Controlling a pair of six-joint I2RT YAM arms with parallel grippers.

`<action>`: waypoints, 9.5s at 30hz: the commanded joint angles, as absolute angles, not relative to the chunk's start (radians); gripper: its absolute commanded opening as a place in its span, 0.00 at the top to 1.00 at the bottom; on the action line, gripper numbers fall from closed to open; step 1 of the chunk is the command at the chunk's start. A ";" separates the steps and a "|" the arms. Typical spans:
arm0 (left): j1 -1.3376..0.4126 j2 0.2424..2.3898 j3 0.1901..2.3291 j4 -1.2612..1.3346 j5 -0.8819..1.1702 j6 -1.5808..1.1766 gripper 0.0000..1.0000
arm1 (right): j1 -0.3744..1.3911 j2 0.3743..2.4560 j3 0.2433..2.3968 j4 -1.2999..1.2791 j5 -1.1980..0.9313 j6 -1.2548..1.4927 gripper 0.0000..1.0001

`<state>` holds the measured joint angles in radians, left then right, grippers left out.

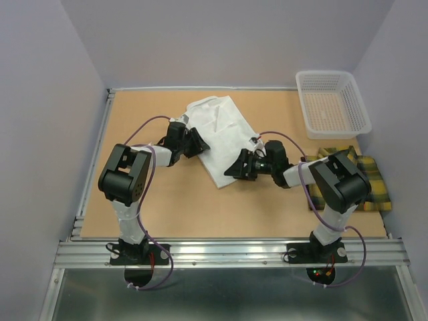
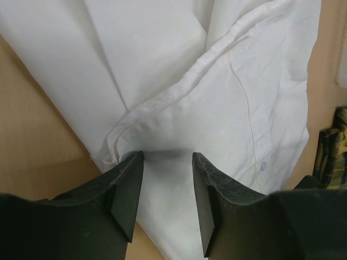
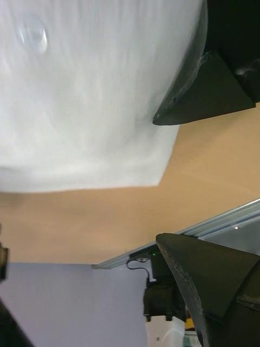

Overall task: Fold and stack the long sleeve shirts
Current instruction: Fold the shirt

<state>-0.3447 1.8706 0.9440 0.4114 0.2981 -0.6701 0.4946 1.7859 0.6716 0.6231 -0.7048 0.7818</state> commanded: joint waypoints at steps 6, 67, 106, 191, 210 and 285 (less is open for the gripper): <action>-0.336 1.862 0.900 0.357 0.262 -0.647 0.47 | 0.264 1.703 0.601 0.581 -0.750 0.713 0.15; -0.334 1.878 0.838 0.347 0.311 -0.753 0.46 | 0.270 2.356 1.572 0.566 -0.652 0.790 0.14; -0.466 1.446 0.709 0.037 -0.141 -0.741 0.43 | 0.310 1.367 0.802 -0.270 -0.273 0.370 0.56; -1.204 2.048 1.384 -0.203 -0.491 -0.373 0.77 | 0.078 1.140 0.879 -0.594 -0.044 0.508 0.01; -1.177 1.773 1.281 -0.155 -0.368 -0.416 0.93 | 0.103 1.482 0.788 -0.121 -0.616 0.690 0.00; -0.238 1.331 0.494 0.169 0.314 -0.704 0.32 | 0.362 1.927 1.652 -0.919 -0.043 -0.133 0.99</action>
<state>-0.2401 1.2751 0.4862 0.0898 0.2508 -0.6796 0.3447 1.9251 1.5661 -0.9009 -0.0765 -0.1238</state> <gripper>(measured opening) 0.688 0.069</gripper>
